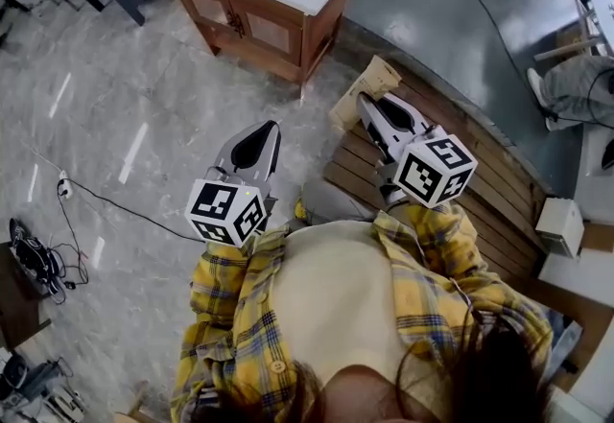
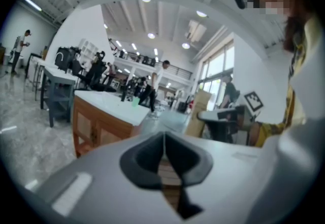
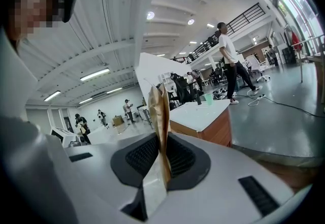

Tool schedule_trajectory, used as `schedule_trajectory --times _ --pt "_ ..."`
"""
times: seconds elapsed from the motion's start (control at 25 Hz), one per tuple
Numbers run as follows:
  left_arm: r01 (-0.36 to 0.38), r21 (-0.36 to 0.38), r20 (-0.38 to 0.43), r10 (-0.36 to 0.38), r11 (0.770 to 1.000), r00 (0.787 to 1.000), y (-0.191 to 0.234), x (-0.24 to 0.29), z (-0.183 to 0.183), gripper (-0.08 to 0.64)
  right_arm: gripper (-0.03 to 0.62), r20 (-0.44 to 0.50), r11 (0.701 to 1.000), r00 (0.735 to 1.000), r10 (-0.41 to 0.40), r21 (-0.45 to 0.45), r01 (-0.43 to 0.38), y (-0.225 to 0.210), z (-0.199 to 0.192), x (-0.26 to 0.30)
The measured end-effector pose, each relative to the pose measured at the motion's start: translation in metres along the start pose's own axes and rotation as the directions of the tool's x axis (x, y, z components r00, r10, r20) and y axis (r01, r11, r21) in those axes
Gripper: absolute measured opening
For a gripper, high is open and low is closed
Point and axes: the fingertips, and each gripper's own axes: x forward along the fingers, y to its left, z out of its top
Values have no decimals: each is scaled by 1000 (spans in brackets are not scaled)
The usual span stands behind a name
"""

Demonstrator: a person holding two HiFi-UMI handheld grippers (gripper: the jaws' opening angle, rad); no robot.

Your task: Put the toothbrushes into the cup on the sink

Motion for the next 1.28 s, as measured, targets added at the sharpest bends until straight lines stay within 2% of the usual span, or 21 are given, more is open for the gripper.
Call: schedule_trajectory --times 0.24,0.56,0.92,1.28 --pt "69 -27 -12 -69 997 998 1 20 -4 11 48 -26 1000 1000 -1 -12 1 -5 1 15" --pt "91 5 -35 -91 996 995 9 49 -2 29 48 3 1000 1000 5 -7 -5 -21 9 34" --pt "145 29 -82 -142 989 986 45 149 40 44 48 -19 999 1000 19 34 -19 -84 43 107" --pt "127 66 -74 -123 990 990 80 215 78 48 48 -14 998 999 47 48 -46 -124 77 165"
